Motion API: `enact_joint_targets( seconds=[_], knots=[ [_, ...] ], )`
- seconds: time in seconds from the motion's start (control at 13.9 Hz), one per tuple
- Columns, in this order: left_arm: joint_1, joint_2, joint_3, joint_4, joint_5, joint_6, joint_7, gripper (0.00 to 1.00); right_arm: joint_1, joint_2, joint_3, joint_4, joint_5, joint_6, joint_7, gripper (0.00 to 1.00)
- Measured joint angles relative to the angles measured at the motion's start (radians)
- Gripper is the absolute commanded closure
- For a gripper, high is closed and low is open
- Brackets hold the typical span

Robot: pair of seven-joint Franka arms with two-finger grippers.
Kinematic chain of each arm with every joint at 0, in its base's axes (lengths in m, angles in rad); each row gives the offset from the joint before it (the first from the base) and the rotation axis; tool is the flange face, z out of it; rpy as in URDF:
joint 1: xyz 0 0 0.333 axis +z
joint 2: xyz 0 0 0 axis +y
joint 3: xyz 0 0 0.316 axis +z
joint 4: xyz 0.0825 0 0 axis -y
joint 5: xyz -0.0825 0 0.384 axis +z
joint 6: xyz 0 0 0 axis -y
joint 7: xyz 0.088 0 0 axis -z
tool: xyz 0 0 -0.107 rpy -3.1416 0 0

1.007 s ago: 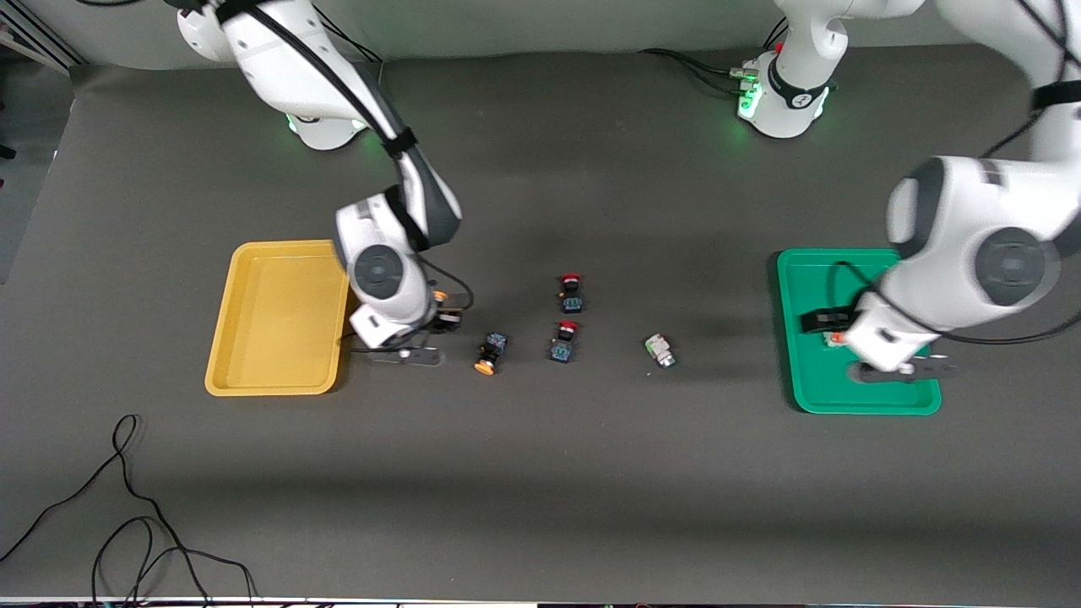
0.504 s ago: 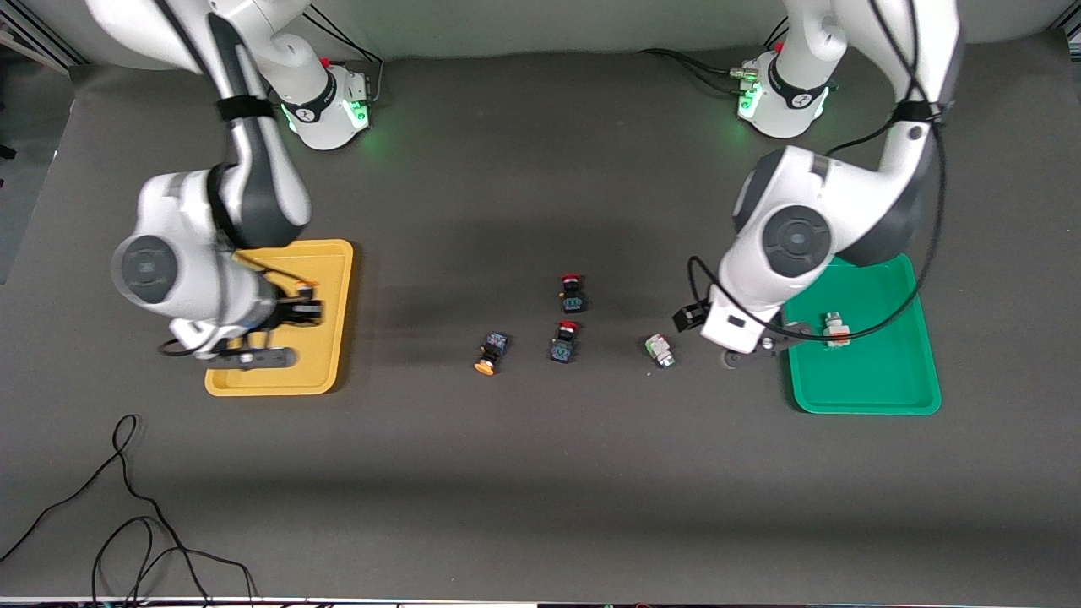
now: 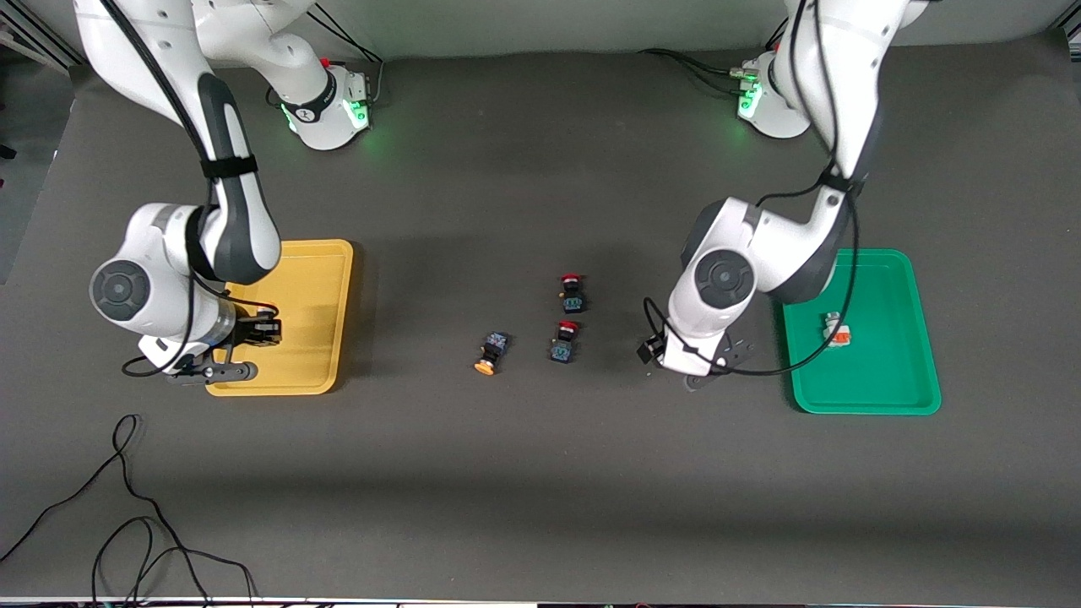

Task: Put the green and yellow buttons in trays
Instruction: 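Release the yellow button in the yellow tray while the left gripper grasps the green button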

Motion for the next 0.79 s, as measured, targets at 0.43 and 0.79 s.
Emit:
enact_joint_targets(
  seconds=[0.43,0.79],
  knots=[
    [-0.025,0.098,0.000,0.004,0.000,0.094,-0.004,0.67,0.011,0.112,0.014,-0.025,0.247,0.067,-0.108,1.00],
    [-0.025,0.092,0.010,0.027,0.000,0.091,-0.004,0.82,0.030,0.123,0.016,-0.021,0.267,0.073,-0.109,0.01]
  ],
)
